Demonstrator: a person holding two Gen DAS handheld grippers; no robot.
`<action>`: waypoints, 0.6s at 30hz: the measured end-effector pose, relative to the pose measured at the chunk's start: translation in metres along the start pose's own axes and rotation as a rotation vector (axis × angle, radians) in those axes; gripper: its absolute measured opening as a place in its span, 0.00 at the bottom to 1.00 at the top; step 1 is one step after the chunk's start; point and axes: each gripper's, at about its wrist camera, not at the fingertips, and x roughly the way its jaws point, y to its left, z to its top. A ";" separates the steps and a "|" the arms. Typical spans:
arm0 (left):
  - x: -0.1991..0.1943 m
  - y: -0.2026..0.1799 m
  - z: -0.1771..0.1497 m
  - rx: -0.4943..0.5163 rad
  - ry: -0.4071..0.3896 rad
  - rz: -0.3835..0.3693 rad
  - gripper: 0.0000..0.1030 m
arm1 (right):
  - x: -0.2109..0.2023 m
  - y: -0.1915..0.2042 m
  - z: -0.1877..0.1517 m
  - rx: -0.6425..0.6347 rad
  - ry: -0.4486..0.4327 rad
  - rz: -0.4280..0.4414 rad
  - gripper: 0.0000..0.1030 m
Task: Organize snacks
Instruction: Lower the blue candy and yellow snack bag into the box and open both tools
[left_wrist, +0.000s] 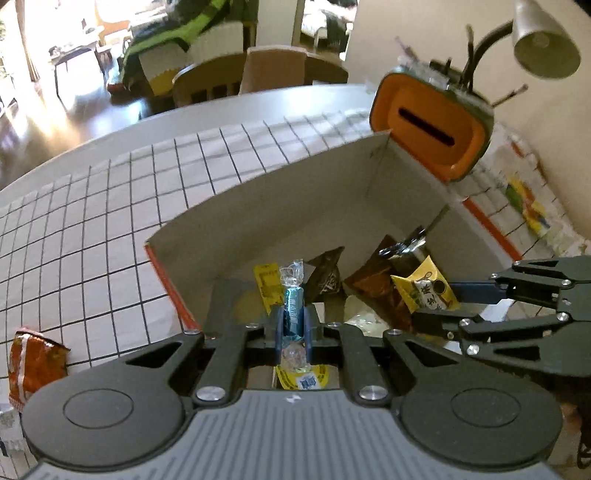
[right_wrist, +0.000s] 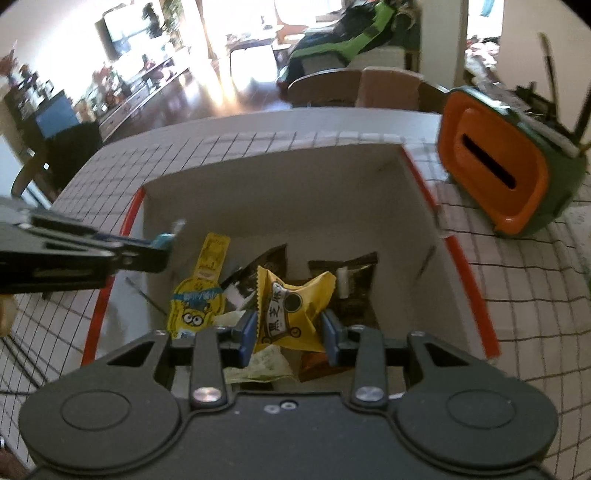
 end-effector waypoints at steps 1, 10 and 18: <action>0.005 -0.002 0.002 0.008 0.015 0.009 0.10 | 0.003 0.001 0.001 -0.001 0.010 0.002 0.35; 0.041 -0.011 0.002 0.065 0.128 0.056 0.10 | 0.025 0.008 0.003 -0.038 0.080 -0.007 0.35; 0.053 -0.017 -0.004 0.111 0.153 0.066 0.11 | 0.031 0.011 -0.001 -0.050 0.089 -0.017 0.40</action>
